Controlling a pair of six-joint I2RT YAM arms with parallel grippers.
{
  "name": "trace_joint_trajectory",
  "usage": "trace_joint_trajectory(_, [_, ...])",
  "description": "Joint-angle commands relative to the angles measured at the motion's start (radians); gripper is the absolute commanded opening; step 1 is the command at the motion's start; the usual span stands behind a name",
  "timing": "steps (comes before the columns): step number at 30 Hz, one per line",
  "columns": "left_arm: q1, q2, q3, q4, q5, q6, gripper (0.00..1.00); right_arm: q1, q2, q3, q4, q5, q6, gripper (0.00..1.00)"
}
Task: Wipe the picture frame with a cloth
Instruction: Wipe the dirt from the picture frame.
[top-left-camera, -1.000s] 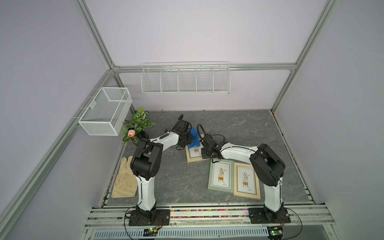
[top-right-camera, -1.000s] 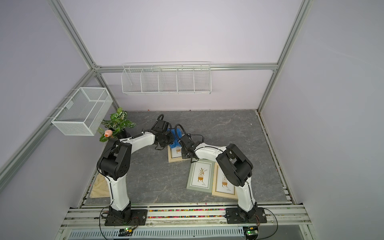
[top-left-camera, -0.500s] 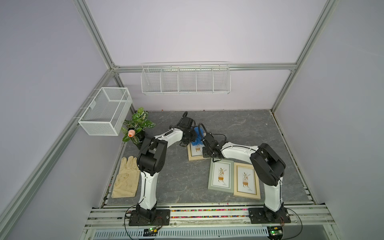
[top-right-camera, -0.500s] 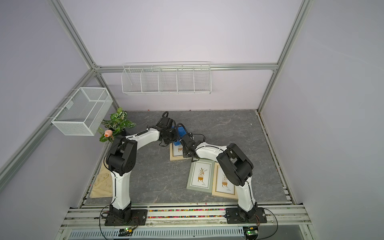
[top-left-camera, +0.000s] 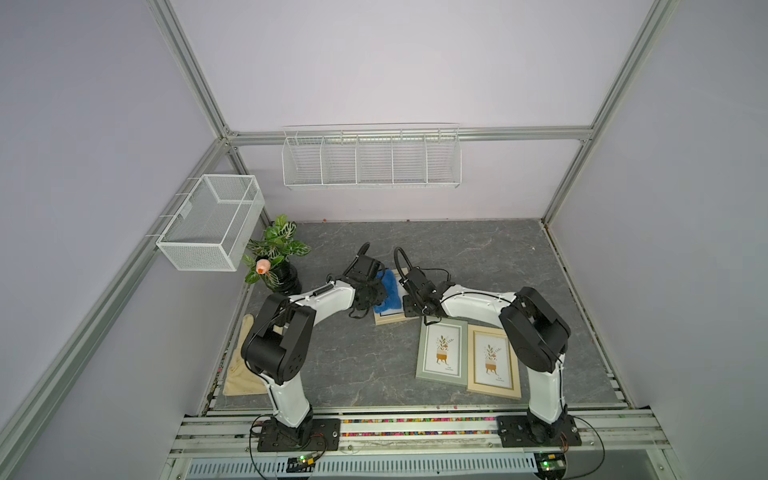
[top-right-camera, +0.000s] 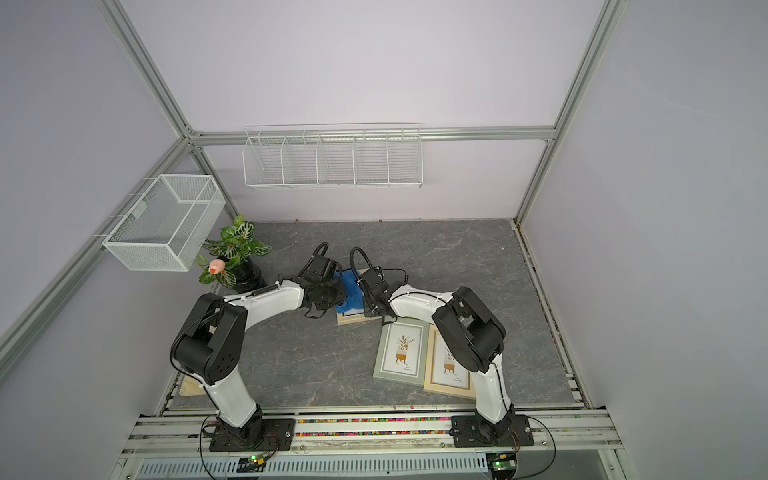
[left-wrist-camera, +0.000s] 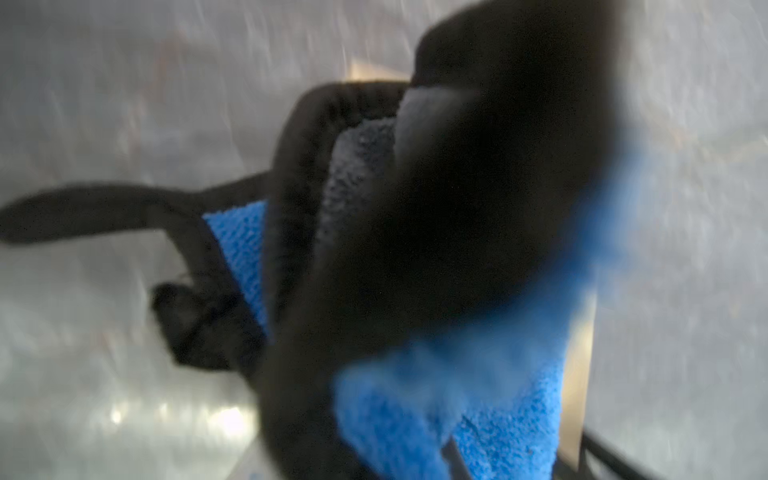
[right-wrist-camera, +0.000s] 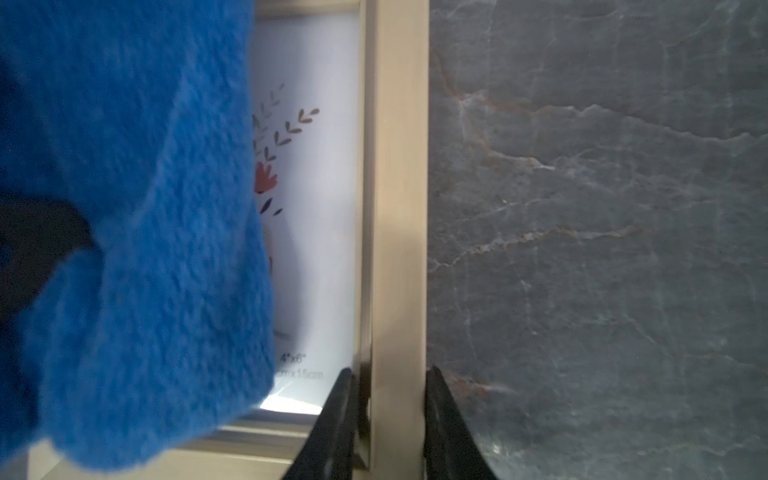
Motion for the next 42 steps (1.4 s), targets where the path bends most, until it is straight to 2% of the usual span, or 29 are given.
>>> trace_joint_trajectory(1, [-0.033,0.005,-0.074,0.001,0.058,-0.063,0.00,-0.016,0.057,-0.016,-0.125,0.012,-0.002,0.07])
trace_joint_trajectory(4, [-0.044,0.045,-0.064,0.034,0.100,-0.070,0.00,-0.016,0.061,-0.015,-0.126,0.009,0.000,0.07])
trace_joint_trajectory(7, [-0.038,0.044,-0.059,-0.022,0.039,-0.056,0.00,-0.016,0.055,-0.017,-0.133,0.015,0.001,0.07])
trace_joint_trajectory(13, [0.108,-0.124,-0.143,-0.168,-0.111,0.017,0.00,-0.019,0.048,-0.027,-0.132,0.023,-0.006,0.07])
trace_joint_trajectory(16, [0.130,-0.233,-0.123,-0.219,-0.168,0.070,0.00,-0.019,0.047,-0.028,-0.126,0.019,-0.004,0.07])
trace_joint_trajectory(19, [0.098,-0.282,-0.089,-0.184,-0.115,0.082,0.00,-0.019,0.054,-0.021,-0.126,0.014,-0.004,0.07])
trace_joint_trajectory(22, [0.023,-0.276,-0.052,-0.134,-0.085,0.066,0.00,-0.019,0.054,-0.017,-0.132,0.015,-0.004,0.07])
trace_joint_trajectory(26, [-0.027,-0.207,-0.073,0.031,0.046,-0.007,0.00,-0.018,0.045,-0.022,-0.132,0.018,-0.002,0.07])
trace_joint_trajectory(29, [-0.051,-0.133,-0.069,0.070,0.064,-0.024,0.00,-0.018,0.045,-0.025,-0.133,0.016,-0.001,0.07])
trace_joint_trajectory(32, [-0.049,-0.073,-0.074,0.048,0.053,-0.023,0.00,-0.017,0.045,-0.027,-0.133,0.016,-0.003,0.07])
trace_joint_trajectory(35, [-0.038,-0.071,-0.110,0.008,0.016,-0.014,0.00,-0.018,0.042,-0.028,-0.135,0.021,-0.005,0.07])
trace_joint_trajectory(42, [0.109,-0.229,-0.253,-0.077,-0.034,0.039,0.00,-0.021,0.049,-0.023,-0.133,0.020,-0.007,0.07])
